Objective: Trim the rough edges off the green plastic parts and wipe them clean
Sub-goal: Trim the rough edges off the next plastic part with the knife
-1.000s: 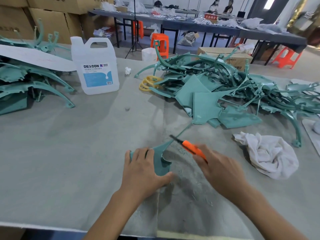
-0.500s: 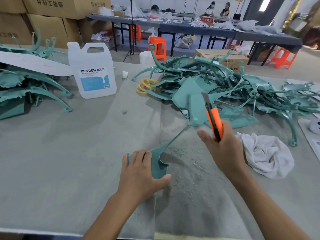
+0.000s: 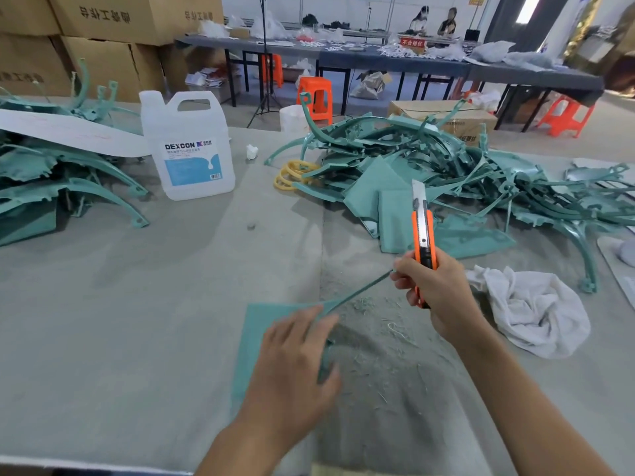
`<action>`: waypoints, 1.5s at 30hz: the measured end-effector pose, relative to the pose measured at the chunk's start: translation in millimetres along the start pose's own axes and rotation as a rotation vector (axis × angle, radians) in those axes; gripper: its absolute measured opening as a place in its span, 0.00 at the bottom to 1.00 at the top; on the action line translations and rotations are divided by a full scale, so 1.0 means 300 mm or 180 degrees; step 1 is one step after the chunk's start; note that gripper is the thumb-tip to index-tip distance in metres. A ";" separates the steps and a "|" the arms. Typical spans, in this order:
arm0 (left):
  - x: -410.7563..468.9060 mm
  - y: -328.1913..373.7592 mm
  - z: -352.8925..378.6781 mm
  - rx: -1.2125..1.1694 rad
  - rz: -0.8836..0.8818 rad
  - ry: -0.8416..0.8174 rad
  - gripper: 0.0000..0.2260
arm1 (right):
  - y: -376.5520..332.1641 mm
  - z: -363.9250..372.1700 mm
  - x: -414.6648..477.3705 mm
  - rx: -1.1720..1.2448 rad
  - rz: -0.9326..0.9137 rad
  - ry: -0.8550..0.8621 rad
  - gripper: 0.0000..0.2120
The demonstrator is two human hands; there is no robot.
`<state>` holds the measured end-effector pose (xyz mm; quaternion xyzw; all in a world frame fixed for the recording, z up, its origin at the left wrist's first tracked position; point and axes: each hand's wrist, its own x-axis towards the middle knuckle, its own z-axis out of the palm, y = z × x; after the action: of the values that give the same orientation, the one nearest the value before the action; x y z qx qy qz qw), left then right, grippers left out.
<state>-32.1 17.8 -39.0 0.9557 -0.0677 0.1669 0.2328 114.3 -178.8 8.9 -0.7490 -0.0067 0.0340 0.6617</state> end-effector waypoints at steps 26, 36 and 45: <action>0.135 -0.051 0.014 -0.3648 -0.1580 0.0575 0.16 | 0.120 0.085 -0.177 0.0823 0.1144 -0.0494 0.10; 0.043 -0.062 0.029 -0.1732 -0.1419 0.1251 0.08 | 0.155 0.106 -0.308 -0.2896 -0.0689 -0.0603 0.14; 0.065 -0.072 0.047 -0.1280 -0.1309 0.1291 0.18 | 0.127 0.119 -0.330 -0.3369 -0.0655 -0.0781 0.15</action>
<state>-5.3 29.1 -53.1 0.8317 0.1423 0.2864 0.4538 12.2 -153.6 -29.2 -0.9654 -0.1730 0.0482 0.1892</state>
